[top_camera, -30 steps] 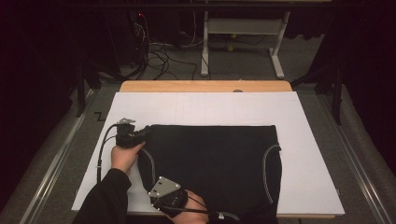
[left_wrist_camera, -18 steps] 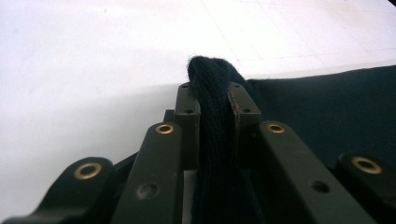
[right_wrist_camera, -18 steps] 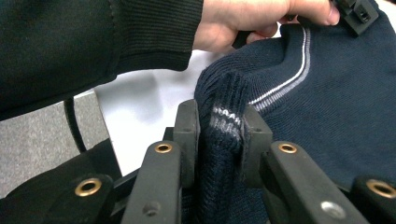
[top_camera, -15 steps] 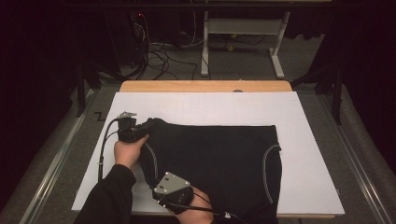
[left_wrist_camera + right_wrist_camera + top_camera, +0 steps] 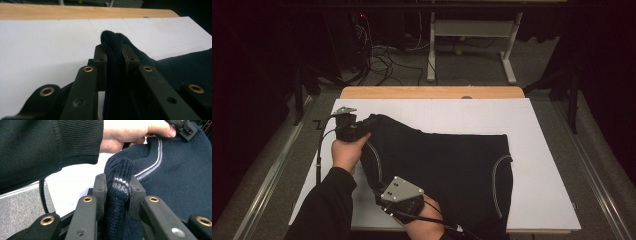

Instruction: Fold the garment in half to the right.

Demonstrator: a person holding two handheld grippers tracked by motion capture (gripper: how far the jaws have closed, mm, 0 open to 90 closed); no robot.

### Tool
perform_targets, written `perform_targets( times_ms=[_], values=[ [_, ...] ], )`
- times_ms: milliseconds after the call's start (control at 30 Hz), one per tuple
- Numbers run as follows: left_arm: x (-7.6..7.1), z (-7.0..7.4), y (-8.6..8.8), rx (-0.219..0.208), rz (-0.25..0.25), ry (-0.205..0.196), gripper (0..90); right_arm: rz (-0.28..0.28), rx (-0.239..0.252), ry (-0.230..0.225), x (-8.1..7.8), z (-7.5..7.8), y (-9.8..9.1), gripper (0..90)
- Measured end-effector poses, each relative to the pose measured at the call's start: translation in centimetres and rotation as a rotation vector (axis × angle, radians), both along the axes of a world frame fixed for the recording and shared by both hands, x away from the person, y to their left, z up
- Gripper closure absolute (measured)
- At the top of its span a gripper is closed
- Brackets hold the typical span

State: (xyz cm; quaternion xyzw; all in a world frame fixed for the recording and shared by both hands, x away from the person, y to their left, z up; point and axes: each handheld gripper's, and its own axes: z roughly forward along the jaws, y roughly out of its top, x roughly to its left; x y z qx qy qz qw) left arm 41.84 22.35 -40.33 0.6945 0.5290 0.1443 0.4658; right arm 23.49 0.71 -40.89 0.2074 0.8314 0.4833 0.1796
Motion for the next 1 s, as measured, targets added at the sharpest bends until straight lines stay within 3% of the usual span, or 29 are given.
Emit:
perform_targets(
  times_ms=[233, 667, 1000],
  values=[
    [0.1, 0.7, 0.2, 0.024, 0.008, -0.01, 73.7, -0.006, 0.007, -0.01, 0.0, 0.5, 0.1, 74.4],
    [0.0, -1.2, 2.4, -0.001, 0.037, 0.011, 73.5, 0.014, -0.019, 0.019, 0.0, -0.9, 2.1, 74.3],
    [-0.2, -2.6, 5.3, 0.005, 0.077, 0.023, 73.3, 0.063, -0.021, 0.04, 0.6, -1.7, 4.6, 74.2]
  ],
)
